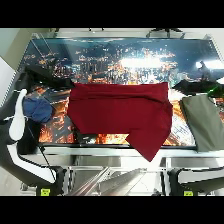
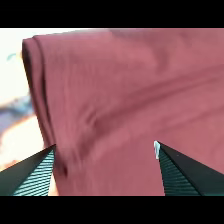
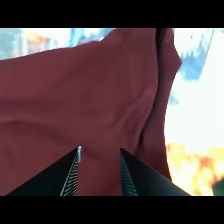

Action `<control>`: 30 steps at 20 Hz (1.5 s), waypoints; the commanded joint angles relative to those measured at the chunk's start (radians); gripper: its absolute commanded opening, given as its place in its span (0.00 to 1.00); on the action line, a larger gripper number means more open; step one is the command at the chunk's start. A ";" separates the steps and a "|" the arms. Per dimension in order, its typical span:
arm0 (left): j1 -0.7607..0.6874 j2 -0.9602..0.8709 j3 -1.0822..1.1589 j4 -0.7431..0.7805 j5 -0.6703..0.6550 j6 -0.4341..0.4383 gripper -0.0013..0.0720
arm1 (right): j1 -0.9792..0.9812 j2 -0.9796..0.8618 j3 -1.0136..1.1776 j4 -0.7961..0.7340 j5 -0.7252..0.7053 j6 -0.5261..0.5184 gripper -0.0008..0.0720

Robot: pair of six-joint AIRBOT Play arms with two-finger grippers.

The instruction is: Fold the shirts.

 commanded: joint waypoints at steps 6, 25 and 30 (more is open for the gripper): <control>0.170 0.304 -0.515 -0.009 0.150 -0.013 0.82 | -0.174 0.442 -0.489 -0.078 0.136 0.119 0.24; 0.020 0.371 -0.863 -0.211 -0.169 0.158 0.14 | -0.182 0.607 -0.988 -0.169 0.052 0.258 0.57; 0.007 0.372 -0.773 -0.206 -0.065 0.146 0.05 | -0.182 0.521 -1.044 -0.014 -0.044 0.098 0.51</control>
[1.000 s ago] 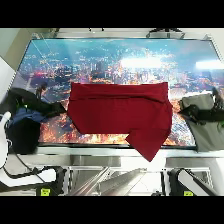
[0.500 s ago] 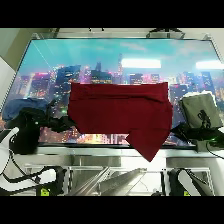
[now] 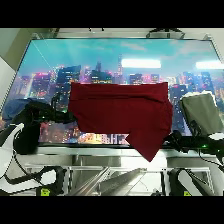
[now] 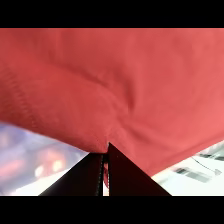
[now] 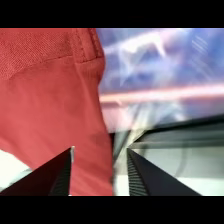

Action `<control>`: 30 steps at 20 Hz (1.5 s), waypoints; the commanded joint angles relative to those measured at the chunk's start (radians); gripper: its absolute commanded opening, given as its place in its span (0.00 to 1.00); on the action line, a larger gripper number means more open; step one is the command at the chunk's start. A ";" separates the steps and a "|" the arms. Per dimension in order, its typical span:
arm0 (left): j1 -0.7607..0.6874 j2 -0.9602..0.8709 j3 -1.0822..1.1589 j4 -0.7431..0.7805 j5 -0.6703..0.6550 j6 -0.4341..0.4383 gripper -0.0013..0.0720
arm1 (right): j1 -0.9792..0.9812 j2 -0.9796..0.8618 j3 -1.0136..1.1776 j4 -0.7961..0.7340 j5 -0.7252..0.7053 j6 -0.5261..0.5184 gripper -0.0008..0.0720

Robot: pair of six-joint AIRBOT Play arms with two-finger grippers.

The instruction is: Fold the shirts.

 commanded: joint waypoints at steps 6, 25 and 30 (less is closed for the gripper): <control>-0.010 0.001 0.008 0.000 0.071 -0.011 0.05 | 0.150 -0.216 -0.026 0.269 -0.061 -0.260 0.49; 0.153 0.169 0.134 0.034 0.257 -0.076 0.05 | 0.236 0.107 0.385 0.414 -0.078 -0.289 0.04; 0.060 -0.063 0.415 0.133 0.198 -0.146 0.05 | 0.376 -0.234 0.525 0.425 -0.253 -0.413 0.04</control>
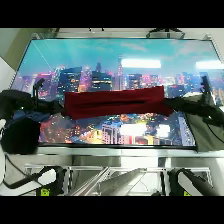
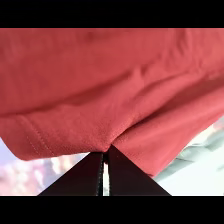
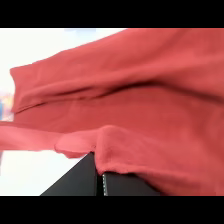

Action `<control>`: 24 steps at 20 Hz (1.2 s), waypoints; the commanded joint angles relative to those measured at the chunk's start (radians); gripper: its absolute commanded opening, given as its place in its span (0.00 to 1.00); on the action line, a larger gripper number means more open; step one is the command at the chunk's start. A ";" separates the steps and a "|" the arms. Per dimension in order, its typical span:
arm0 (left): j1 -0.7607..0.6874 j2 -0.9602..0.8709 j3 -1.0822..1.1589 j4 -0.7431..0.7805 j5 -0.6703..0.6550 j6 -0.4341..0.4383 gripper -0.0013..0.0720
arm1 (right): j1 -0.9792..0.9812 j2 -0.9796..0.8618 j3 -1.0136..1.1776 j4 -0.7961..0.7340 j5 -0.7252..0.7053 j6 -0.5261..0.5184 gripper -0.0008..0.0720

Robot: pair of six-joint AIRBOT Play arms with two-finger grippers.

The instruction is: Fold the shirts.

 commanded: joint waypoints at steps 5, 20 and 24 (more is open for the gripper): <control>-0.064 -0.355 0.377 0.084 -0.048 -0.061 0.05 | 0.082 -0.500 0.276 0.017 -0.137 -0.106 0.05; -0.064 -0.591 0.803 0.086 0.105 -0.105 0.96 | -0.031 -0.631 0.409 -0.133 -0.084 -0.061 0.94; -0.064 -0.591 0.933 0.085 0.080 -0.163 0.96 | 0.005 -0.687 0.409 -0.139 -0.011 -0.030 0.94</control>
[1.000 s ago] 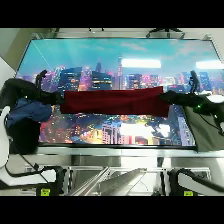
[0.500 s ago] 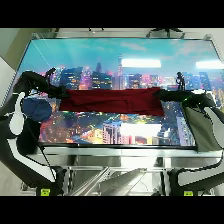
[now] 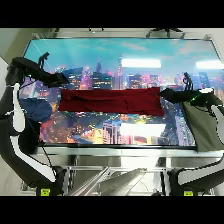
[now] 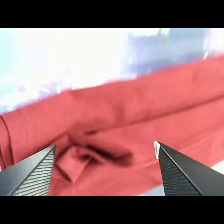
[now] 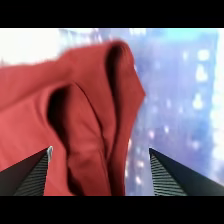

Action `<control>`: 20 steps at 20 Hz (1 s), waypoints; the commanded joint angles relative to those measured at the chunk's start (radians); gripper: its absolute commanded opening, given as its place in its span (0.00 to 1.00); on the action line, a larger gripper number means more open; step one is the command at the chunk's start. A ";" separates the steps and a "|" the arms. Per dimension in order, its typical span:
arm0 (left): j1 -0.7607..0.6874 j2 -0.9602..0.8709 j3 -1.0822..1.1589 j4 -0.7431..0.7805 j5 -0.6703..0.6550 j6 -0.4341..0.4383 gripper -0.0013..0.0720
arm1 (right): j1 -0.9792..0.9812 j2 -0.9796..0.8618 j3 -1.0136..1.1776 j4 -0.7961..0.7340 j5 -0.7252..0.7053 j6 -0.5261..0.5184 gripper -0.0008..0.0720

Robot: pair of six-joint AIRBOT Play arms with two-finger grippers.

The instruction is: Fold the shirts.

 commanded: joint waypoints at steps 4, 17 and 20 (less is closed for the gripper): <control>-0.032 -0.002 0.129 -0.011 0.043 -0.077 0.96 | 0.105 -0.057 0.005 -0.011 0.022 0.053 0.79; -0.593 -0.156 -0.054 -0.198 -0.249 -0.113 0.05 | 0.156 0.121 0.399 0.006 0.423 0.215 0.05; -0.720 -0.297 0.096 -0.229 -0.257 -0.130 0.05 | 0.157 0.187 0.486 0.007 0.493 0.267 0.05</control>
